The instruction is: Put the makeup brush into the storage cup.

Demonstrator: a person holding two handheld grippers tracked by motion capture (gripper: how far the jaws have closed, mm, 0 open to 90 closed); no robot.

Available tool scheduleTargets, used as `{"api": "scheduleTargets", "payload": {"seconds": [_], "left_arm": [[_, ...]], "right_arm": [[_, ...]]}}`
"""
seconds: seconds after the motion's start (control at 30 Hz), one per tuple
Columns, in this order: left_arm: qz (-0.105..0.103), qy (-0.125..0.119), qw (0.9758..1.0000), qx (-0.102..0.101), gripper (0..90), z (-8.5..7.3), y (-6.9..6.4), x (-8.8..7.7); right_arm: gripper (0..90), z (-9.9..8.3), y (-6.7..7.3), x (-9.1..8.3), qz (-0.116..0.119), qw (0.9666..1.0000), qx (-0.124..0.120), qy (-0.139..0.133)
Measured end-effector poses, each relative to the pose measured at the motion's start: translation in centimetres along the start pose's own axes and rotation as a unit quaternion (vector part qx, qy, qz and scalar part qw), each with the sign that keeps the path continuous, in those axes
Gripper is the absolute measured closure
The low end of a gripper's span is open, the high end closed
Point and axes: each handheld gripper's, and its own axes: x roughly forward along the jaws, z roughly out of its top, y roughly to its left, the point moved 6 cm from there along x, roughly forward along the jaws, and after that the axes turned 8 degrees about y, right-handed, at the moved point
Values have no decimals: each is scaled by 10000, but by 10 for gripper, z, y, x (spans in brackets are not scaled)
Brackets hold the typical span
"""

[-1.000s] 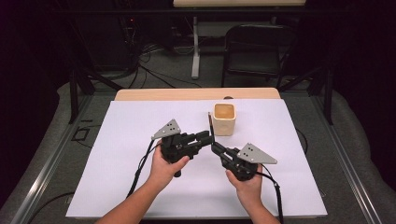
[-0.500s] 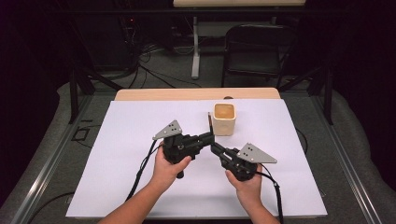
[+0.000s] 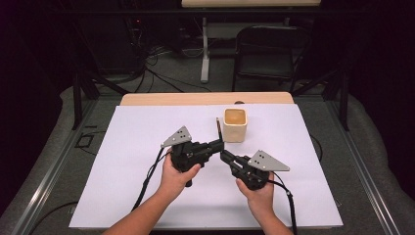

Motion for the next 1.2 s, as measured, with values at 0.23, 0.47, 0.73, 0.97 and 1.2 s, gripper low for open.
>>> {"api": "scheduleTargets", "payload": {"seconds": [0.23, 0.47, 0.73, 0.97, 1.2], "left_arm": [[34, 36, 10000, 81, 835, -1, 0, 0], [61, 54, 9999, 100, 836, 0, 0, -1], [151, 39, 9998, 146, 836, 2, 1, -4], [310, 88, 9991, 261, 836, 3, 7, -9], [505, 107, 9979, 393, 837, 5, 11, -15]], "right_arm": [[849, 0, 1, 0, -28, 10000, -30, 20], [830, -1, 1, 0, -50, 10000, -41, 55], [705, -2, 0, 0, -144, 9998, -71, 103], [637, -3, 0, -2, -207, 9993, -233, 192], [583, 0, 1, -4, -185, 9991, -328, 219]]}}
